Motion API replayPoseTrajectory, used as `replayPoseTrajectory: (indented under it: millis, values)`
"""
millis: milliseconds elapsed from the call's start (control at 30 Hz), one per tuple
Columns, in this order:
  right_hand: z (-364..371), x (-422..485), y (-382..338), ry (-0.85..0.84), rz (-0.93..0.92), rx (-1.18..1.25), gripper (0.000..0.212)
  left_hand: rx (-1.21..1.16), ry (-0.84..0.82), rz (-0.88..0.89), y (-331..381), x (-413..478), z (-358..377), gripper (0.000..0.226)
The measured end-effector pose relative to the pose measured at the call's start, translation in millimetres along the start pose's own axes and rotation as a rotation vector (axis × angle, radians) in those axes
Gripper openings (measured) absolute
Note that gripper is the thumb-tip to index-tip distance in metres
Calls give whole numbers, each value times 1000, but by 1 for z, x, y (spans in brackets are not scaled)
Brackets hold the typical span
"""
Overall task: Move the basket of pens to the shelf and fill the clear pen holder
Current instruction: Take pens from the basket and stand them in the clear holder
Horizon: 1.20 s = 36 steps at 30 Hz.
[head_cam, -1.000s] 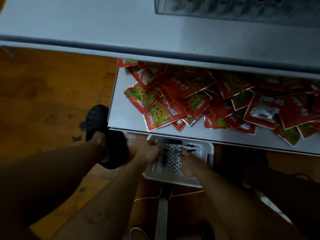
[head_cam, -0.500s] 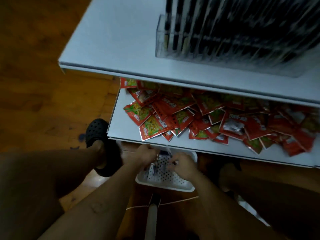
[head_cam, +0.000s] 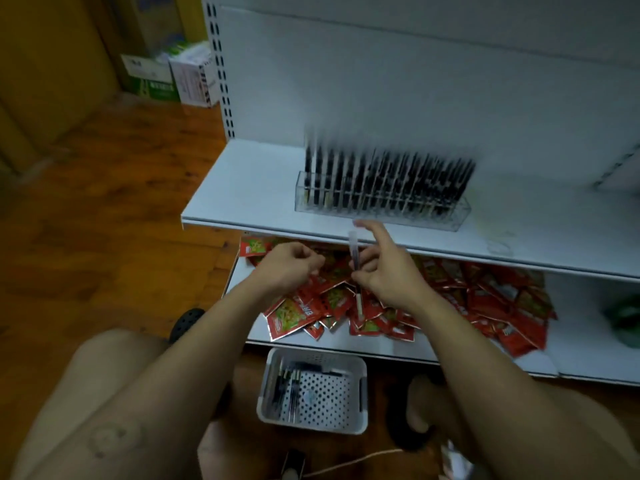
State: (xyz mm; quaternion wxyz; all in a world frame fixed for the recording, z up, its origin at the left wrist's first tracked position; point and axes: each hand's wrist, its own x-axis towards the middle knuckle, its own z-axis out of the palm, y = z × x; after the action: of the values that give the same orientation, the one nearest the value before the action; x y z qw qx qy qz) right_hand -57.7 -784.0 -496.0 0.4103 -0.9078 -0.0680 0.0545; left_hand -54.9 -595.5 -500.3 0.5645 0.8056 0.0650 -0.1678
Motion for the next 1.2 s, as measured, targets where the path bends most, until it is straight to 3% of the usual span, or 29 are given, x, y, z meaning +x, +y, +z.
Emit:
replayPoseTrajectory:
  millis: [133,300,500,633,867,1033,1133,1200]
  values:
    - [-31,7,-29,123,-104,-28,66,38,68,58,29,1,-15,22]
    - [-52,31,-34,441,-213,53,52,-37,172,119,49,23,-29,17]
    - [-76,63,-30,665,-339,45,50,-60,399,96,46,67,-42,22]
    - [-73,79,-28,677,-374,32,49,3,425,137,57,91,-42,19]
    - [-52,89,-18,563,-323,-83,48,77,360,40,55,111,-45,14]
    - [-60,87,-19,667,-328,-158,40,121,335,71,51,103,-50,26]
    - [-63,83,-12,625,-269,-62,37,139,344,90,47,98,-48,33]
    - [-60,76,-11,568,-276,-136,45,155,360,99,44,95,-47,36]
